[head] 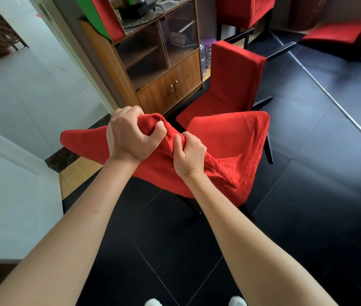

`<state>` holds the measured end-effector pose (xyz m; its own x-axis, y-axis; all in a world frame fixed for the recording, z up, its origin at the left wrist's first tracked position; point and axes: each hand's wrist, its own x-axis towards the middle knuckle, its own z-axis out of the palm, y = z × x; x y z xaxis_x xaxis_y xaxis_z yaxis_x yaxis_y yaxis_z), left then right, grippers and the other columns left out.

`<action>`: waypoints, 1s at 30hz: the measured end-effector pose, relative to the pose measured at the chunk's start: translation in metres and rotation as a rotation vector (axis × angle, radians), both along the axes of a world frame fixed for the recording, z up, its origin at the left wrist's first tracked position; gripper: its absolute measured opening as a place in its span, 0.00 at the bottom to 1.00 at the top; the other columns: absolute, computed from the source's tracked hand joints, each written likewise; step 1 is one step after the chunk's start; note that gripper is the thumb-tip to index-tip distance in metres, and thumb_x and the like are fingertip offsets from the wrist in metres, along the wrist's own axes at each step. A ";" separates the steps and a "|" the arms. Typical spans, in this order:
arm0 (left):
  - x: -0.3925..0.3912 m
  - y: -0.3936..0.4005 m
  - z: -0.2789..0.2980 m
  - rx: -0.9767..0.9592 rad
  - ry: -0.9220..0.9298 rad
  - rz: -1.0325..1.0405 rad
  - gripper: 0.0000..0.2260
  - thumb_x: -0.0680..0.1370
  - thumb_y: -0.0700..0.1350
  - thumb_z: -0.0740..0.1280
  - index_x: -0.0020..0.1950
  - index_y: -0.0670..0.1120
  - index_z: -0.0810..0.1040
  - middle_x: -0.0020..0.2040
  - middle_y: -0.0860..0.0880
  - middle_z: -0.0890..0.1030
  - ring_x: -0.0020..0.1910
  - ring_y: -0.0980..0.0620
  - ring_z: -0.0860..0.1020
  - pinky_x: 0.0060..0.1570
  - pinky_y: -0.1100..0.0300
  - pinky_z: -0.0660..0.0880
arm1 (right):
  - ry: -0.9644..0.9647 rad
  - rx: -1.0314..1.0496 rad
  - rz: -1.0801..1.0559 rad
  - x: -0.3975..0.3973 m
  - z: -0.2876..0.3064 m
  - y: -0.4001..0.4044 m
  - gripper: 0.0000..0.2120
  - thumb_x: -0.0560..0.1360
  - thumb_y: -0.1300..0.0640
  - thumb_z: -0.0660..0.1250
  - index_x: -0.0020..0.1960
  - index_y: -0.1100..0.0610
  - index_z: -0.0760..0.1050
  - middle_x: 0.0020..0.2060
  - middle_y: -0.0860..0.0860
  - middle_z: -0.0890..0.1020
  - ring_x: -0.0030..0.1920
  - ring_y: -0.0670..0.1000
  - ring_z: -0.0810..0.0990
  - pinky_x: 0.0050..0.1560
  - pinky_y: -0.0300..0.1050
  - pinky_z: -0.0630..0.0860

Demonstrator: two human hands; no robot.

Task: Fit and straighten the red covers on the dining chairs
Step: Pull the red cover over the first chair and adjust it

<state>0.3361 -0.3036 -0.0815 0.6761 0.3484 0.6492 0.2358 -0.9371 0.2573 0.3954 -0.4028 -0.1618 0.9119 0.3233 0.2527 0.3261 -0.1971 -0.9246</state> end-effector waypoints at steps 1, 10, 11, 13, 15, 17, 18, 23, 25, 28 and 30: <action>0.001 -0.005 0.000 0.002 0.007 0.001 0.17 0.71 0.60 0.59 0.35 0.47 0.67 0.32 0.50 0.70 0.34 0.52 0.69 0.37 0.61 0.62 | 0.002 -0.002 -0.004 0.000 0.000 -0.005 0.25 0.71 0.37 0.45 0.36 0.57 0.68 0.33 0.51 0.73 0.39 0.53 0.72 0.50 0.57 0.70; 0.006 -0.038 -0.003 -0.003 0.029 -0.029 0.19 0.72 0.63 0.57 0.36 0.47 0.68 0.34 0.50 0.71 0.36 0.51 0.70 0.39 0.60 0.65 | 0.008 0.014 -0.078 -0.003 -0.004 -0.034 0.23 0.72 0.38 0.44 0.35 0.56 0.65 0.32 0.50 0.71 0.37 0.52 0.69 0.46 0.54 0.68; 0.007 -0.040 -0.002 -0.001 0.030 -0.036 0.19 0.72 0.63 0.57 0.36 0.47 0.68 0.34 0.50 0.71 0.36 0.51 0.70 0.39 0.60 0.65 | 0.004 0.013 -0.092 -0.003 -0.004 -0.037 0.23 0.72 0.39 0.44 0.35 0.55 0.65 0.32 0.50 0.71 0.36 0.52 0.69 0.46 0.54 0.68; 0.006 -0.049 -0.003 0.005 0.025 -0.050 0.19 0.71 0.63 0.57 0.36 0.47 0.68 0.34 0.48 0.73 0.36 0.52 0.70 0.39 0.60 0.65 | -0.001 0.023 -0.117 -0.004 -0.008 -0.043 0.21 0.73 0.39 0.44 0.33 0.53 0.63 0.30 0.48 0.69 0.36 0.52 0.69 0.45 0.53 0.67; 0.008 -0.061 -0.005 0.015 0.008 -0.063 0.19 0.71 0.63 0.58 0.35 0.46 0.69 0.34 0.46 0.75 0.37 0.52 0.70 0.38 0.60 0.64 | -0.008 0.047 -0.148 -0.002 -0.013 -0.052 0.20 0.73 0.39 0.44 0.33 0.52 0.62 0.29 0.47 0.68 0.35 0.52 0.69 0.44 0.53 0.67; 0.010 -0.076 -0.006 0.026 0.013 -0.063 0.21 0.71 0.63 0.58 0.35 0.45 0.71 0.35 0.44 0.77 0.37 0.51 0.70 0.38 0.60 0.64 | -0.017 0.077 -0.173 0.000 -0.016 -0.063 0.22 0.73 0.39 0.44 0.33 0.55 0.63 0.29 0.49 0.69 0.34 0.52 0.69 0.42 0.53 0.67; 0.011 -0.083 -0.007 0.035 0.019 -0.063 0.21 0.71 0.63 0.58 0.35 0.44 0.71 0.35 0.44 0.77 0.37 0.50 0.71 0.38 0.60 0.64 | -0.019 0.088 -0.181 0.001 -0.018 -0.069 0.23 0.73 0.39 0.44 0.33 0.56 0.64 0.29 0.49 0.69 0.34 0.52 0.69 0.41 0.53 0.66; 0.013 -0.110 -0.008 0.066 0.031 -0.067 0.19 0.70 0.62 0.58 0.36 0.46 0.68 0.36 0.42 0.78 0.39 0.44 0.74 0.36 0.59 0.63 | -0.009 0.087 -0.166 0.004 -0.021 -0.093 0.24 0.72 0.39 0.44 0.34 0.57 0.64 0.30 0.50 0.70 0.35 0.53 0.69 0.42 0.52 0.65; 0.014 -0.120 -0.008 0.063 0.046 -0.061 0.19 0.70 0.62 0.57 0.36 0.46 0.68 0.36 0.42 0.77 0.39 0.47 0.72 0.36 0.59 0.63 | -0.003 0.092 -0.153 0.004 -0.023 -0.102 0.24 0.72 0.39 0.44 0.34 0.57 0.65 0.31 0.51 0.70 0.35 0.53 0.69 0.41 0.51 0.64; 0.016 -0.135 -0.009 0.063 0.064 -0.056 0.20 0.70 0.63 0.57 0.36 0.46 0.68 0.35 0.43 0.77 0.39 0.49 0.70 0.36 0.59 0.64 | -0.001 0.108 -0.144 0.006 -0.026 -0.117 0.24 0.73 0.39 0.44 0.34 0.57 0.65 0.31 0.51 0.70 0.34 0.52 0.69 0.41 0.48 0.63; 0.018 -0.144 -0.011 0.070 0.066 -0.062 0.19 0.70 0.62 0.57 0.36 0.45 0.68 0.35 0.43 0.77 0.38 0.47 0.71 0.36 0.59 0.64 | 0.000 0.120 -0.143 0.008 -0.028 -0.127 0.23 0.73 0.39 0.45 0.35 0.56 0.65 0.31 0.51 0.71 0.34 0.52 0.69 0.40 0.48 0.63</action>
